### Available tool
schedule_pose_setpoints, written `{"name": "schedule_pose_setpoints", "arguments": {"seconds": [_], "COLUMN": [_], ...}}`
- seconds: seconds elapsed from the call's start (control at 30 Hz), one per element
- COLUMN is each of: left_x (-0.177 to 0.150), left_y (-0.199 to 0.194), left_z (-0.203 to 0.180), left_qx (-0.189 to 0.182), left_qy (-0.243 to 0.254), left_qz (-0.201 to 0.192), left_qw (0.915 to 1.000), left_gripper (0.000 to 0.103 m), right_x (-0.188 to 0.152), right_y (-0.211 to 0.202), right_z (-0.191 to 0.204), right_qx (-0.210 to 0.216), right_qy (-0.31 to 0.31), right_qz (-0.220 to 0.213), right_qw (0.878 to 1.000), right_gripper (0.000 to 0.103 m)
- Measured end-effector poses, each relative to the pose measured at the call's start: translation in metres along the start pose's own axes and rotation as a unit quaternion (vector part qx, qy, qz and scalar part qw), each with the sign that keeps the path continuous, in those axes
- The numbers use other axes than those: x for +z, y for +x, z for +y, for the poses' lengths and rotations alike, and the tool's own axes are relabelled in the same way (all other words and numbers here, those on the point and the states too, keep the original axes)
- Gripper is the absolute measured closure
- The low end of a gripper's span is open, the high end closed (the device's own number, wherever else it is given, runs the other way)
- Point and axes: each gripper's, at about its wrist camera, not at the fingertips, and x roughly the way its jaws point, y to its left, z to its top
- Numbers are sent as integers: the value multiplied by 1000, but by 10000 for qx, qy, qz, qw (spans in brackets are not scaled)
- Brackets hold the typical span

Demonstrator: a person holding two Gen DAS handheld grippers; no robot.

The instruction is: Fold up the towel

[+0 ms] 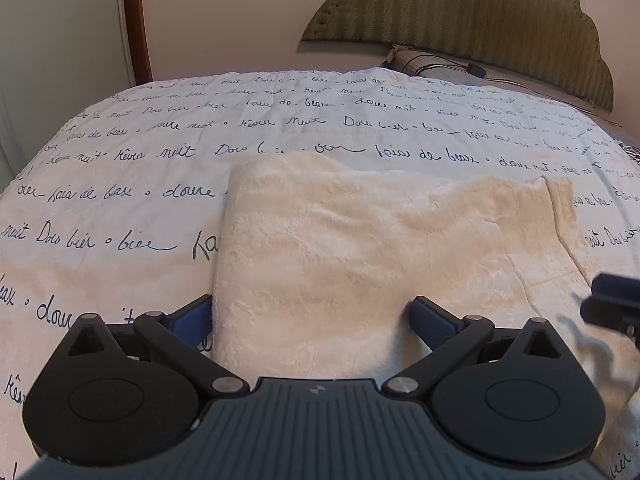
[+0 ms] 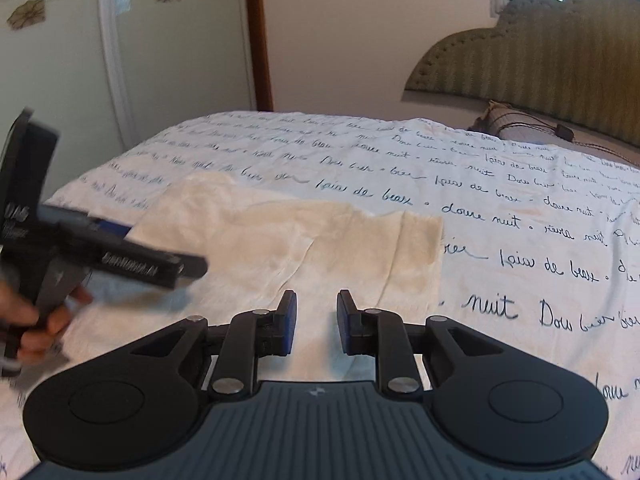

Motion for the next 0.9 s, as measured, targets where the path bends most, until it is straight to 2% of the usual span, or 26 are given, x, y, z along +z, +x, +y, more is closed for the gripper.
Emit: {"name": "schedule_pose_setpoints", "arguments": {"seconds": [0.1,0.27,0.4,0.53,0.63,0.73,0.77,0.87,0.9], "left_x": [-2,-15,-32,-55,-65,-64,-63,-59,-61], "left_y": [-5,-28,-52,-70,-68,-53,-50,-61,-67], "left_z": [-3,-12,-18,-27,-34,-32,-31,-26,-24], "left_qx": [67,155,-59,-323,-186,-181,-173,-139,-149], "left_qy": [-33,48,-131,-145,127,29,14,-120,-143], "left_qz": [-20,-138,-244,-327,-445,-474,-471,-429,-452], "left_qw": [10000,9998,9996,9988,9988,9987,9987,9989,9988], "left_gripper": [0,1,1,0,0,0,0,0,0], "right_x": [-5,-7,-7,-9,-16,-25,-27,-23,-24], "right_y": [15,30,31,5,-19,-5,-2,-11,-19], "right_z": [3,-7,-6,-2,4,15,15,5,4], "right_qx": [-144,-109,-148,-325,-228,-376,-383,-275,-208], "right_qy": [-183,84,68,278,211,-309,-374,265,429], "right_qz": [221,148,133,-87,-226,114,68,-25,-122], "right_qw": [9995,9998,9998,9990,9993,9987,9985,9993,9988], "right_gripper": [82,83,82,81,81,80,79,77,67]}}
